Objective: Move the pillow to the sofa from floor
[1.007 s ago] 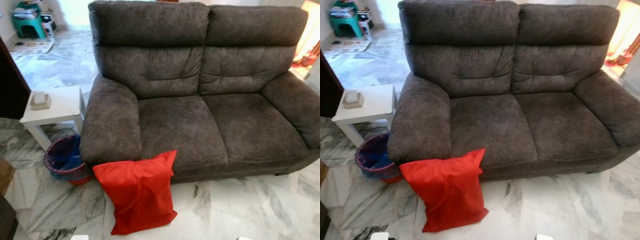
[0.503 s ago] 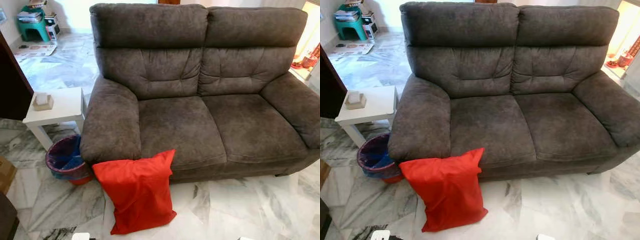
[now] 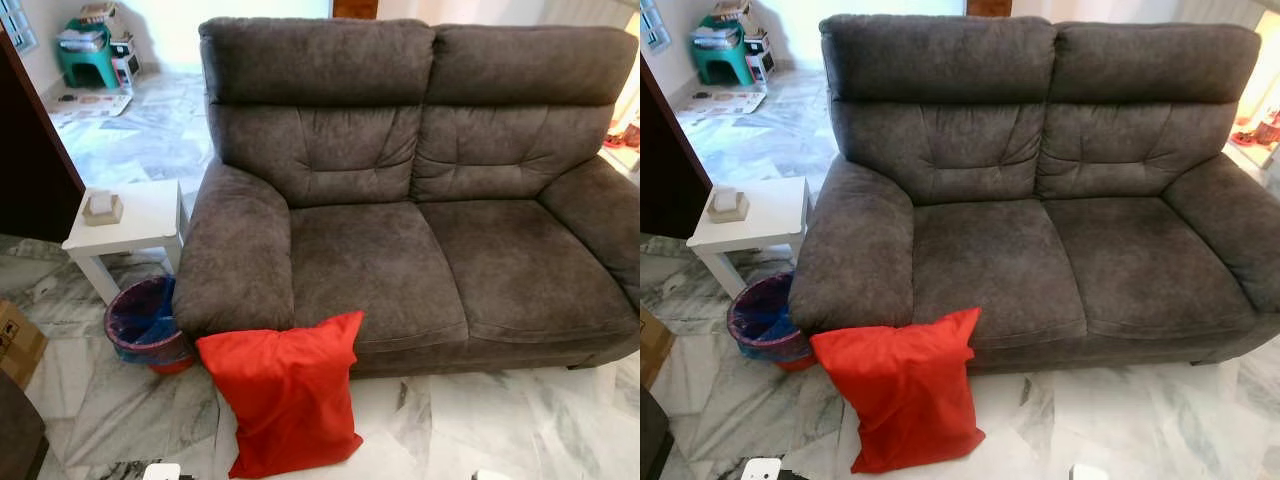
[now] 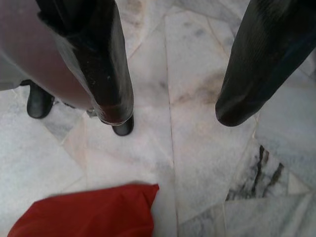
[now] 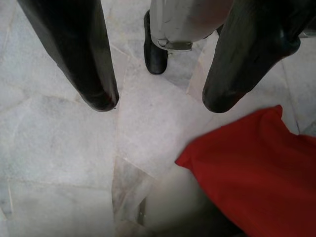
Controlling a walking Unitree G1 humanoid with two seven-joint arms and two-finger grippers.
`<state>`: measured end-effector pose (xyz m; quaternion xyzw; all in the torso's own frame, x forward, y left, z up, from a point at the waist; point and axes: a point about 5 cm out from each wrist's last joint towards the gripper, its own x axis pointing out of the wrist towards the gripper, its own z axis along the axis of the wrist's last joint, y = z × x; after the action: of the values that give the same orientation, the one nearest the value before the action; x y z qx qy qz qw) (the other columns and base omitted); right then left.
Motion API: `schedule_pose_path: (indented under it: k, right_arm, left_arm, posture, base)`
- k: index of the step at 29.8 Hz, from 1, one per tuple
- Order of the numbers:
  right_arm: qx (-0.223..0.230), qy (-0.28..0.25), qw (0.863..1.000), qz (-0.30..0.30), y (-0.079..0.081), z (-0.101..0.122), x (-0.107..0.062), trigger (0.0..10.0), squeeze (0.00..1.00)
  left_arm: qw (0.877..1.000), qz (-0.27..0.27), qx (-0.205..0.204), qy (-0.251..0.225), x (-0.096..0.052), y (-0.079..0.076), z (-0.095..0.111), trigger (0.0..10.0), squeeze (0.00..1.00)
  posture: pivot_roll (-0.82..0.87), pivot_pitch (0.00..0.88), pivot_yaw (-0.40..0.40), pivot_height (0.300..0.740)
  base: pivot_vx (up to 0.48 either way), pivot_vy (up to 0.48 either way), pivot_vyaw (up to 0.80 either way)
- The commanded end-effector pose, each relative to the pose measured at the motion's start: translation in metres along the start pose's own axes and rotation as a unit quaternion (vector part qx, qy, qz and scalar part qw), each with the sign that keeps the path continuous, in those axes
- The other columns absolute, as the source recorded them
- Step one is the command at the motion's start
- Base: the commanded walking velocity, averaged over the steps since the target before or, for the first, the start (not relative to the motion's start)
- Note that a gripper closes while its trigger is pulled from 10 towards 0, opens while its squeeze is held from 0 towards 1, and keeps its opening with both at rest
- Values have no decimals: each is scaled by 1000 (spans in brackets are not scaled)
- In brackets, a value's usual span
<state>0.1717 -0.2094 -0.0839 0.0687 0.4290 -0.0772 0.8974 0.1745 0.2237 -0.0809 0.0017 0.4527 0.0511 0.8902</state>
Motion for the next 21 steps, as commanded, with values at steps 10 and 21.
schedule_pose_path:
  k: [10,21]
  right_arm:
    - [1,3,1000,-3,-1,-3,-1,10000,0]
    - [1,4,1000,-1,1,-4,-1,10000,0]
  left_arm:
    - [1000,0,-7,6,-1,-1,-6,10000,0]
    - [1000,4,-7,6,-1,2,-6,10000,0]
  posture:
    - [-43,86,-9,740]
    - [-37,89,-6,740]
  base:
    - [250,0,0]
    - [253,0,0]
